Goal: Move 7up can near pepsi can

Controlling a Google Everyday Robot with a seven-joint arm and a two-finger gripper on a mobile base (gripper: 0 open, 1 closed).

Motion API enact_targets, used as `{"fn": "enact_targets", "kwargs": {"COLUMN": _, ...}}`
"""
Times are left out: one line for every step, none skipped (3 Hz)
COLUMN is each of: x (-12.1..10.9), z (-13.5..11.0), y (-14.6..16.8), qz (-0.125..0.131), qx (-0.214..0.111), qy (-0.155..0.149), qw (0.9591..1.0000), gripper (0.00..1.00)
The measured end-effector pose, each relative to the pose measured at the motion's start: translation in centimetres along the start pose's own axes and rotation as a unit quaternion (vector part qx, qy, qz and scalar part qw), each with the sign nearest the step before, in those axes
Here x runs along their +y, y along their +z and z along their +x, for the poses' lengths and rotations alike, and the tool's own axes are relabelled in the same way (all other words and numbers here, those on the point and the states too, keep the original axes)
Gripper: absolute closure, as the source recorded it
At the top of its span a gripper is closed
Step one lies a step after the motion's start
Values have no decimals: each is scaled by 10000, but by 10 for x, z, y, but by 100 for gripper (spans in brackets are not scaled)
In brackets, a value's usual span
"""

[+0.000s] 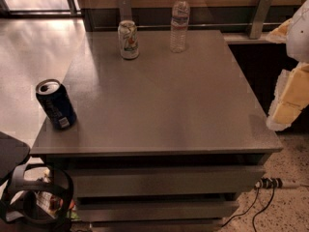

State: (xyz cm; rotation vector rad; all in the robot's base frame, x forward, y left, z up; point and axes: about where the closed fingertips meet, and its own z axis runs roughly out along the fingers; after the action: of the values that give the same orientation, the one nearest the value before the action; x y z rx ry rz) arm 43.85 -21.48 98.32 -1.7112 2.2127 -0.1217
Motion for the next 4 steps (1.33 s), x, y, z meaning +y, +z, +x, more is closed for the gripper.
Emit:
{"fn": "enact_targets", "kwargs": {"x": 0, "z": 0, "y": 0, "qz": 1, "qx": 0, "qy": 0, "qw": 10000, "gripper": 0}}
{"fn": "enact_targets", "kwargs": {"x": -18, "z": -15, "y": -1, "qz": 224, "qx": -292, "qy": 107, "qw": 9993, "gripper": 0}}
{"fn": "enact_targets", "kwargs": {"x": -33, "z": -44, "y": 8, "qz": 626, "qx": -1030, "qy": 595, "qw": 9909, "gripper": 0}}
{"fn": "enact_targets", "kwargs": {"x": -39, "z": -73, "y": 36, "qz": 687, "qx": -1764, "qy": 880, "qw": 9780, "gripper": 0}}
